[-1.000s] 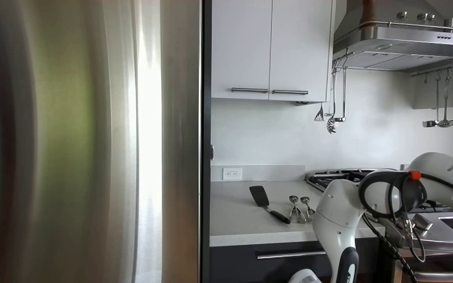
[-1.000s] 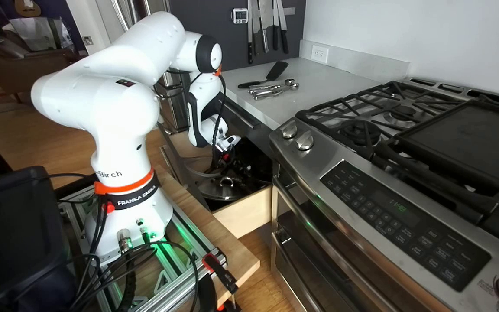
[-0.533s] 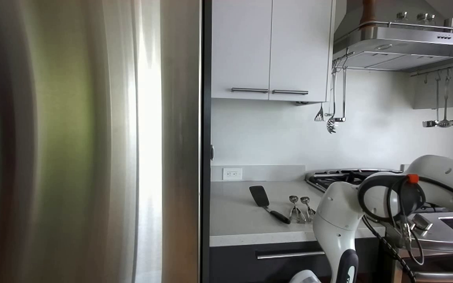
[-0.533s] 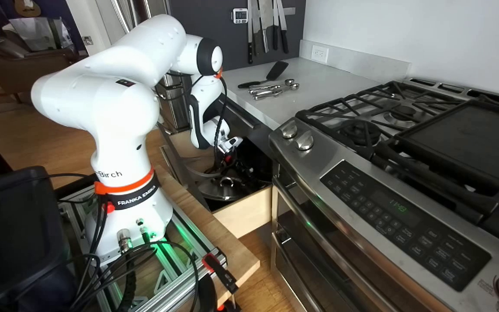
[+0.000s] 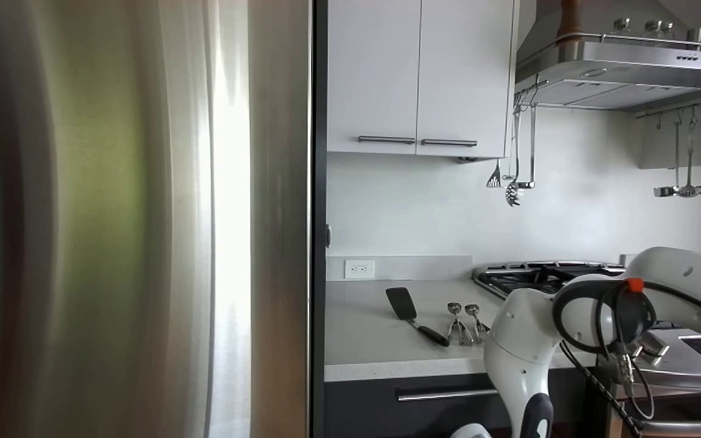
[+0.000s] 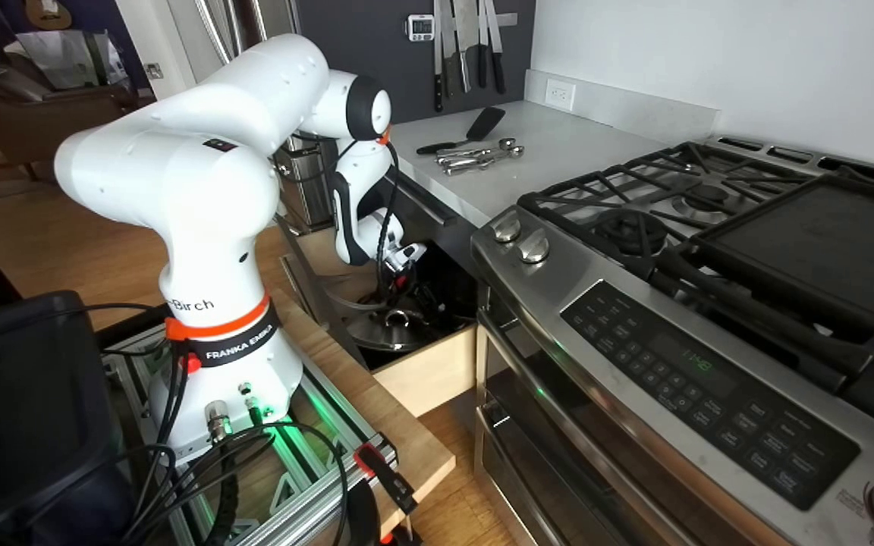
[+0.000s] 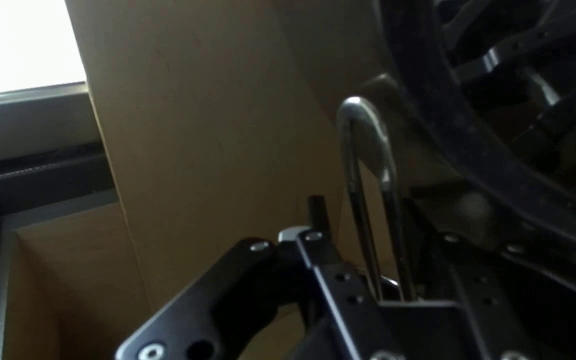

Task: Pick up the silver pot from the open drawer and place it on the bottom left cooker on the hob of the stove

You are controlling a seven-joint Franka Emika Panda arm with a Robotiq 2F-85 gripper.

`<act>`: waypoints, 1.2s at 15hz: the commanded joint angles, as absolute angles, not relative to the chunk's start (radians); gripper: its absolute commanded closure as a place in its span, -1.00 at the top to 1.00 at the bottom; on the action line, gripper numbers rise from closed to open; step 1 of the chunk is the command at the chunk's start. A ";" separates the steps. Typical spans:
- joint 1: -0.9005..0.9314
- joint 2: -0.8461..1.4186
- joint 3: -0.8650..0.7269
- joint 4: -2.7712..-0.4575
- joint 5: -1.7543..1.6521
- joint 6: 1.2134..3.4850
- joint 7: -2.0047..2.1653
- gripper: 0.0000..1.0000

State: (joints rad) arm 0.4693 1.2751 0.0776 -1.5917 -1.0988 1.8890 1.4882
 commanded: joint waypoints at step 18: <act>0.623 1.245 0.105 -1.595 -1.111 1.565 1.420 -0.95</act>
